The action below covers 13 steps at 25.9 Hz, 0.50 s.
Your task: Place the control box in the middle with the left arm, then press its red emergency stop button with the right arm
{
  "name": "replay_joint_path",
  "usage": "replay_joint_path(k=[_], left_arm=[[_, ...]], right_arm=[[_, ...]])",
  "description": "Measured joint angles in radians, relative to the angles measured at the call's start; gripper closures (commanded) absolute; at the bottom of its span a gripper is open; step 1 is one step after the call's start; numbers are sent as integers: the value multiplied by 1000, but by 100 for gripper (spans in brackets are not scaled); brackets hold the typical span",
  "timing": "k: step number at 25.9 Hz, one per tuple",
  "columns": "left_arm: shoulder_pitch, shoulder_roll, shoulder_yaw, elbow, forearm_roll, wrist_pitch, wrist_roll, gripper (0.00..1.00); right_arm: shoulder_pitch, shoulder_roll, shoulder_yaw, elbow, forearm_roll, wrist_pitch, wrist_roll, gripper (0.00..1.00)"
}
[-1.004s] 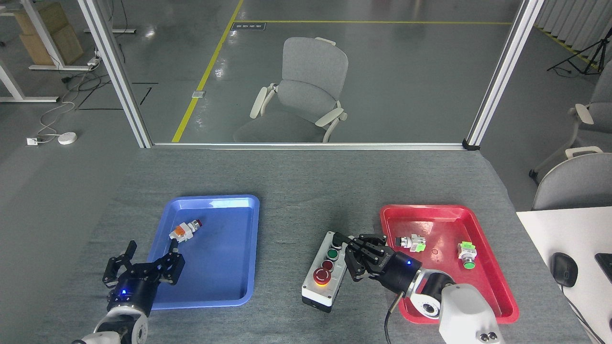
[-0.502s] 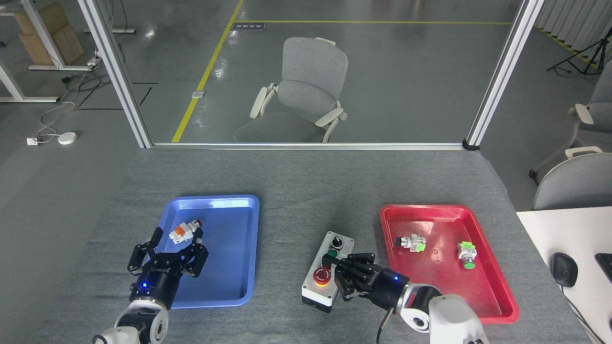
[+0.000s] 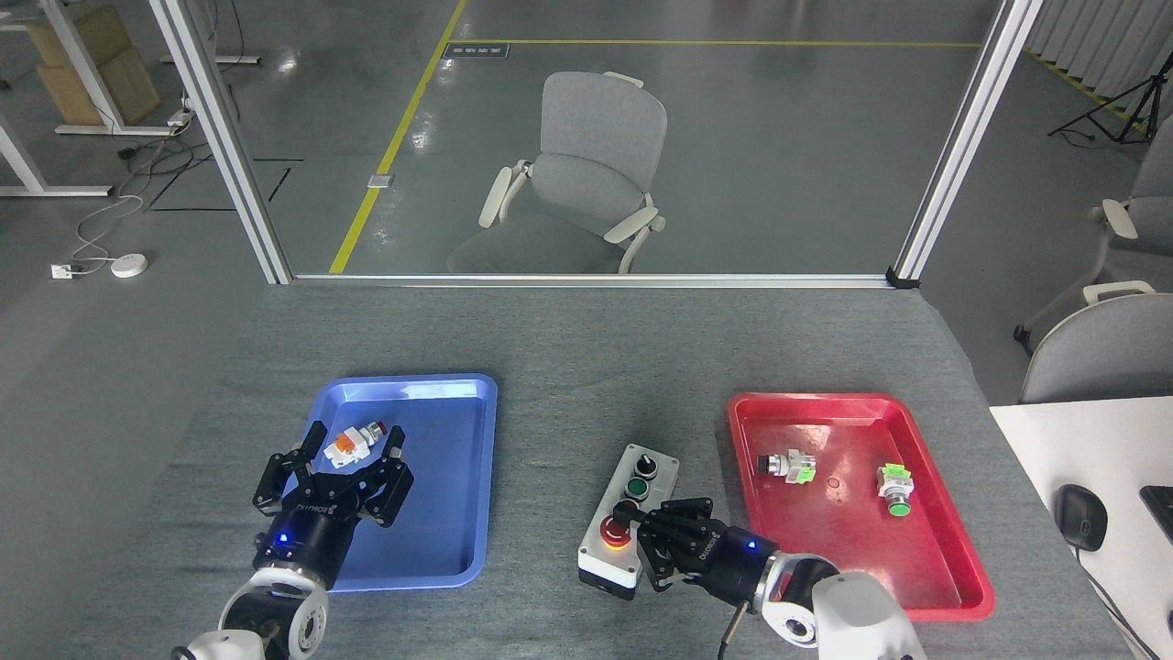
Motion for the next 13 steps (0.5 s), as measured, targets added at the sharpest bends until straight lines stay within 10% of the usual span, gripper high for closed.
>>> replay_joint_path(k=[11,13], left_arm=[[26,-3,1,35,10,-2,-13,1],[26,-4,2,39,12,-2,-13,1]], right_arm=[[3,-1,6,9,17,0,-9,100],[1,-1,0,10,5,-4,-11,53]])
